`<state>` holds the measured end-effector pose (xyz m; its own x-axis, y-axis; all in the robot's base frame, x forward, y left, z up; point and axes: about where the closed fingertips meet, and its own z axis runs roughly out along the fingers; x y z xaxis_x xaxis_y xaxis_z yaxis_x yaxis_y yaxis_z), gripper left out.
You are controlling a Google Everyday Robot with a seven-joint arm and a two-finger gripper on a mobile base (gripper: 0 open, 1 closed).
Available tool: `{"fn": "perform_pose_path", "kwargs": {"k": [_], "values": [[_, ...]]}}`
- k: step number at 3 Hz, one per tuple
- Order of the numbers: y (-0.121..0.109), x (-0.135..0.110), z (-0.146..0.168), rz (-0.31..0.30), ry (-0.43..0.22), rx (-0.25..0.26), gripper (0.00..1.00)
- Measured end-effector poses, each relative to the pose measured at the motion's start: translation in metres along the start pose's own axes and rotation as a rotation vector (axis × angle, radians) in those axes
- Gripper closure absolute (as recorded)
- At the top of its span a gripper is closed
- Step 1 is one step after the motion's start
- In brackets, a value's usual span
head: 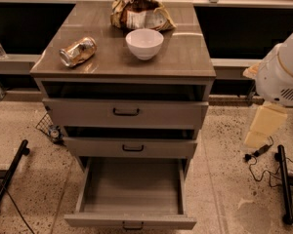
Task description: Close bottom drawer
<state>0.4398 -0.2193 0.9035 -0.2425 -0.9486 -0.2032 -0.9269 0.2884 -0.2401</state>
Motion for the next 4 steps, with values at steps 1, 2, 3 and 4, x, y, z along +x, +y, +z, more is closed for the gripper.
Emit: {"fn": "perform_pose_path", "kwargs": {"k": [1, 2, 3, 4], "values": [[0.004, 0.011, 0.025, 0.008, 0.04, -0.048, 0.0], [0.011, 0.045, 0.082, 0.044, 0.084, -0.133, 0.0], [0.029, 0.078, 0.14, 0.067, 0.081, -0.201, 0.0], [0.049, 0.105, 0.191, 0.059, 0.057, -0.228, 0.0]]}}
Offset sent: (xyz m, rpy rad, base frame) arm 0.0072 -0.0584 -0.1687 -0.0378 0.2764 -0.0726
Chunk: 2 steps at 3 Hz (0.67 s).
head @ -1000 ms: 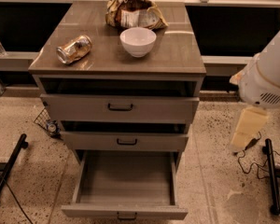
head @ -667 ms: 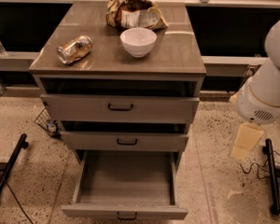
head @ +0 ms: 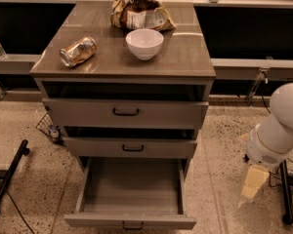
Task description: Close bottom drawer
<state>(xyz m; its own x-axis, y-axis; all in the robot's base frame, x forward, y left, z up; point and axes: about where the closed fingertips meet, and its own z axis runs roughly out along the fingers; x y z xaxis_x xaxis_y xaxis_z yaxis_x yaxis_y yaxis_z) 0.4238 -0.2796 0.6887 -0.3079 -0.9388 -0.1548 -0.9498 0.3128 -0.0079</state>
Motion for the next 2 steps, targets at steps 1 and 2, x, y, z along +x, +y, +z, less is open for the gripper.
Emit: {"fn": "perform_pose_path", "kwargs": {"k": [1, 2], "values": [[-0.0006, 0.0035, 0.0118, -0.003, -0.008, 0.0, 0.0], [0.0041, 0.0005, 0.0131, -0.025, -0.008, -0.015, 0.0]]}}
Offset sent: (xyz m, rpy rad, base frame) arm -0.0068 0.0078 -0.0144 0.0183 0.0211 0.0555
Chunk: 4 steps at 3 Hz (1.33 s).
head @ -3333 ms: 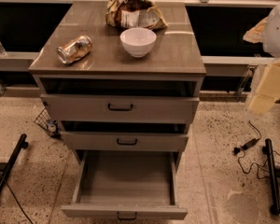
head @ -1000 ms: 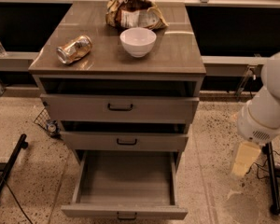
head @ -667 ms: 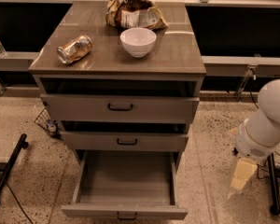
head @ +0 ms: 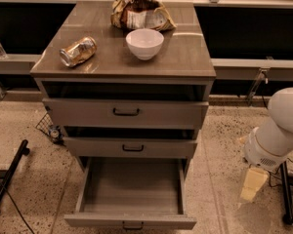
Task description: Close bottom drawer
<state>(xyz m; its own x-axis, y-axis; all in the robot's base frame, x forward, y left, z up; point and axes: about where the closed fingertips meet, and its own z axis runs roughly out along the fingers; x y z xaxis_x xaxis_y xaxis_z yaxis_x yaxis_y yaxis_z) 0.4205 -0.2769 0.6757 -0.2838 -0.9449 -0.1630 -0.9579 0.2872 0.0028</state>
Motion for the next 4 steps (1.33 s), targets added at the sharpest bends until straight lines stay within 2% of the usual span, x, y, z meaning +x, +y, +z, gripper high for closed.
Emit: {"fn": "perform_pose_path", "kwargs": {"k": [1, 2, 3, 4], "values": [[0.01, 0.0, 0.072, -0.042, 0.067, -0.094, 0.0], [0.025, 0.013, 0.145, -0.054, 0.101, -0.198, 0.0], [0.062, 0.033, 0.24, -0.073, 0.102, -0.361, 0.0], [0.062, 0.033, 0.24, -0.073, 0.102, -0.361, 0.0]]}}
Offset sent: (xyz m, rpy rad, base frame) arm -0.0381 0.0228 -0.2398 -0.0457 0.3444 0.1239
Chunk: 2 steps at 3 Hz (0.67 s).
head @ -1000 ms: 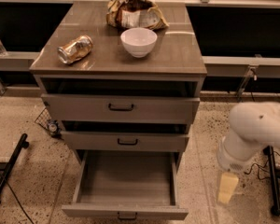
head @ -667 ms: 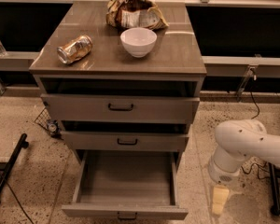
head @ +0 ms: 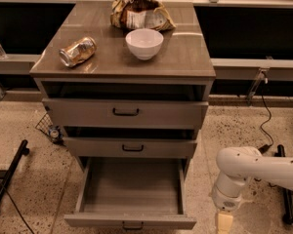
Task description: Close bottom drawer
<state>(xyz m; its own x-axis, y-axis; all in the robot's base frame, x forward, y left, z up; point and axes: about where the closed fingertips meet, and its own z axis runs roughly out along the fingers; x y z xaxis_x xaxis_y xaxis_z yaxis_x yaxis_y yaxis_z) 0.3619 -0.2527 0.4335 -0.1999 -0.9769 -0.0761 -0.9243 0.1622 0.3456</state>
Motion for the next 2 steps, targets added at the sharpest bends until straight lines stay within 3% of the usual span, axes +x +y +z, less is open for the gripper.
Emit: {"fn": "perform_pose_path", "kwargs": {"k": [1, 2], "values": [[-0.008, 0.003, 0.027, -0.009, 0.008, -0.058, 0.0], [-0.019, 0.006, 0.097, -0.046, -0.05, -0.188, 0.0]]}}
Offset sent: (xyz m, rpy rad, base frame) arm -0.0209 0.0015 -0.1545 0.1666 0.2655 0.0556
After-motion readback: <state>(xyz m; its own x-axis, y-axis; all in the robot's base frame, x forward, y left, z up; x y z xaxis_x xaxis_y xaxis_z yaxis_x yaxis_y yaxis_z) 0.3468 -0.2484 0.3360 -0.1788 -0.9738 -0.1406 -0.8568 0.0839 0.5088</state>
